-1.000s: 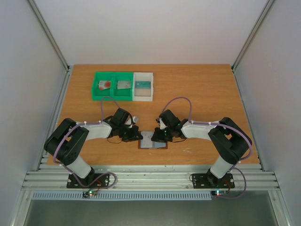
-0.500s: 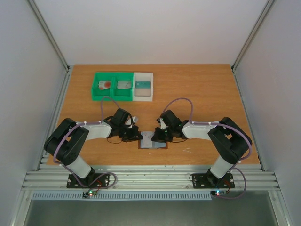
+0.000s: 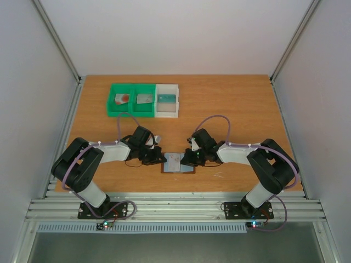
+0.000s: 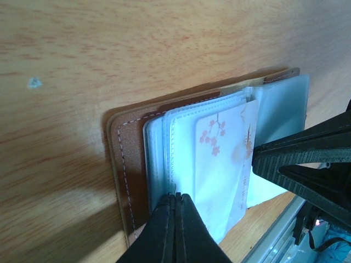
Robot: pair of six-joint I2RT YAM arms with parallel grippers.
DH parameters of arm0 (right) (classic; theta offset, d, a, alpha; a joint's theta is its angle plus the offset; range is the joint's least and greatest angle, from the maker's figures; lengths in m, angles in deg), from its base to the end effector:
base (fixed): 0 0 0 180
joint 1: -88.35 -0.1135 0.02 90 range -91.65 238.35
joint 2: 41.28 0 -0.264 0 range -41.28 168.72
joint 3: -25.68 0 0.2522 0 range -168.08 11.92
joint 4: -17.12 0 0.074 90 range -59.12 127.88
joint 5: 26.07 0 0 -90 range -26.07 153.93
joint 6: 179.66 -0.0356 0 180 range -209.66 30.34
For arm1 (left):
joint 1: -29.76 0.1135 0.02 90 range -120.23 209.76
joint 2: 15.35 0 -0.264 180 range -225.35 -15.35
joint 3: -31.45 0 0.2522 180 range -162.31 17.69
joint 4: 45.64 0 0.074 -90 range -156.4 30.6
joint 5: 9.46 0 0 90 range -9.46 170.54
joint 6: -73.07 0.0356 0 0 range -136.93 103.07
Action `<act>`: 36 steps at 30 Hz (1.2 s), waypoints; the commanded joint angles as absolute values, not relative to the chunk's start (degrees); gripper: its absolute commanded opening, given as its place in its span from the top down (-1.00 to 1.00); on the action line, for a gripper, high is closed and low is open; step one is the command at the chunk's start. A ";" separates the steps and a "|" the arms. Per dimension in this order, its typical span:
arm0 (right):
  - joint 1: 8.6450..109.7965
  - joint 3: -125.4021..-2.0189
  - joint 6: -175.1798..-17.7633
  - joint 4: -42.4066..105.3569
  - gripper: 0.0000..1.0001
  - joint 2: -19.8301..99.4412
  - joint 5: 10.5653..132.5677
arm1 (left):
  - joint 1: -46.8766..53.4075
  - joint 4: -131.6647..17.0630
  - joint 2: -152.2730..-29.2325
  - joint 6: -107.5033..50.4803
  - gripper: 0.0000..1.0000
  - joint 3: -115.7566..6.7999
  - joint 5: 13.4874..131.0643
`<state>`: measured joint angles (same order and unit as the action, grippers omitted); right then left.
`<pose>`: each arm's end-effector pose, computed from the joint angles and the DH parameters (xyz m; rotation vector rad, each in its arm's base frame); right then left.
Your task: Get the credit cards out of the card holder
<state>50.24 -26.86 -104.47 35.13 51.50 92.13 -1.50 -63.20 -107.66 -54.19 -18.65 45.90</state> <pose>0.2105 0.1865 0.1247 -0.7357 2.6110 0.9513 0.2198 -0.1571 0.1186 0.0895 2.8256 -1.1544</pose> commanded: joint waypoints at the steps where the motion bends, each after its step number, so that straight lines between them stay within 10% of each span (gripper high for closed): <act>1: 50.86 -26.26 -104.58 34.58 0.98 49.60 92.28 | -1.70 -64.81 -108.20 -53.11 0.98 -18.00 48.90; 17: 50.91 -27.56 -105.77 32.20 0.62 53.97 93.23 | -1.70 -63.76 -108.18 -54.08 0.98 -17.38 48.91; 36: 51.87 -24.13 -106.90 29.05 0.98 49.95 93.49 | -1.70 -62.07 -108.15 -55.16 0.97 -16.54 48.47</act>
<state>51.25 -25.77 -106.61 29.27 52.52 94.80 -1.50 -61.75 -107.57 -55.13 -17.93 46.01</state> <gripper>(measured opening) 0.016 0.013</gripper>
